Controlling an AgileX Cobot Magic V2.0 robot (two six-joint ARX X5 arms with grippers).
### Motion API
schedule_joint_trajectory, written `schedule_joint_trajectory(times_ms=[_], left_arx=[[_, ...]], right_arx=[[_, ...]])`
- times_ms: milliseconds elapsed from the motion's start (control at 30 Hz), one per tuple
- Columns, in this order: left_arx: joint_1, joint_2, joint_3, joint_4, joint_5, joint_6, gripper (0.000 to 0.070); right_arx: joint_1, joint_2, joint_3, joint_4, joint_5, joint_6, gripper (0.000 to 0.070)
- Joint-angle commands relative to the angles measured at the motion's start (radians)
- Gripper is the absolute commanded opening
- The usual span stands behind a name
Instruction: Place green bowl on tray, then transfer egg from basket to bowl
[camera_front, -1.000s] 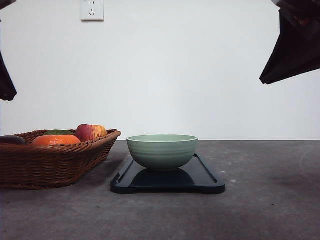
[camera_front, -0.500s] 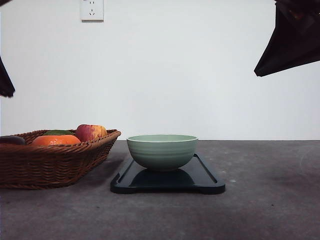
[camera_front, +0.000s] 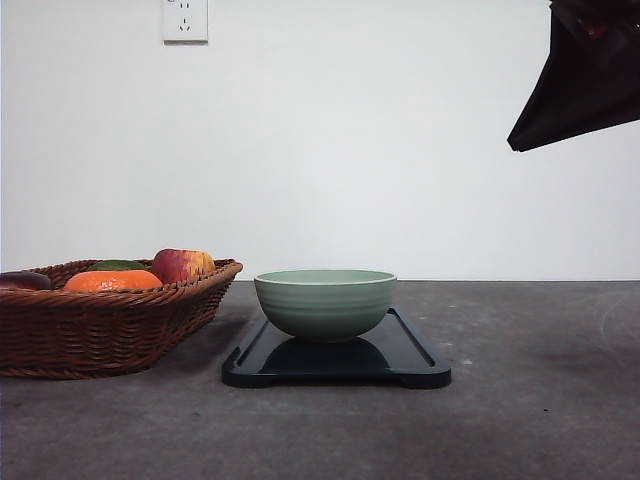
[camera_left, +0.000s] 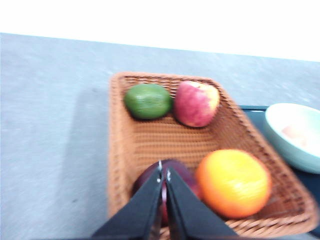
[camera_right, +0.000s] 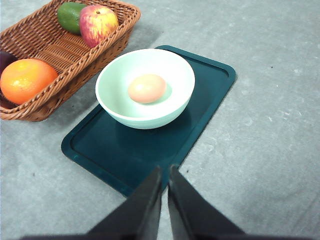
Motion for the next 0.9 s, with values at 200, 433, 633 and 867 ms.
schedule_joint_trajectory(times_ms=[200, 433, 633, 867], left_arx=[[0.070, -0.150, -0.123, 0.039, -0.008, 0.024, 0.0000], [0.101, -0.159, -0.136, 0.039, -0.029, 0.031, 0.0000], [0.101, -0.159, -0.136, 0.039, -0.029, 0.031, 0.0000], [0.101, -0.159, -0.136, 0.039, -0.029, 0.031, 0.0000]], right_arx=[[0.006, 0.003, 0.007, 0.010, -0.001, 0.007, 0.0015], [0.006, 0.003, 0.007, 0.011, -0.001, 0.007, 0.0015], [0.006, 0.003, 0.007, 0.011, -0.001, 0.007, 0.0015], [0.006, 0.003, 0.007, 0.011, -0.001, 0.007, 0.0015]])
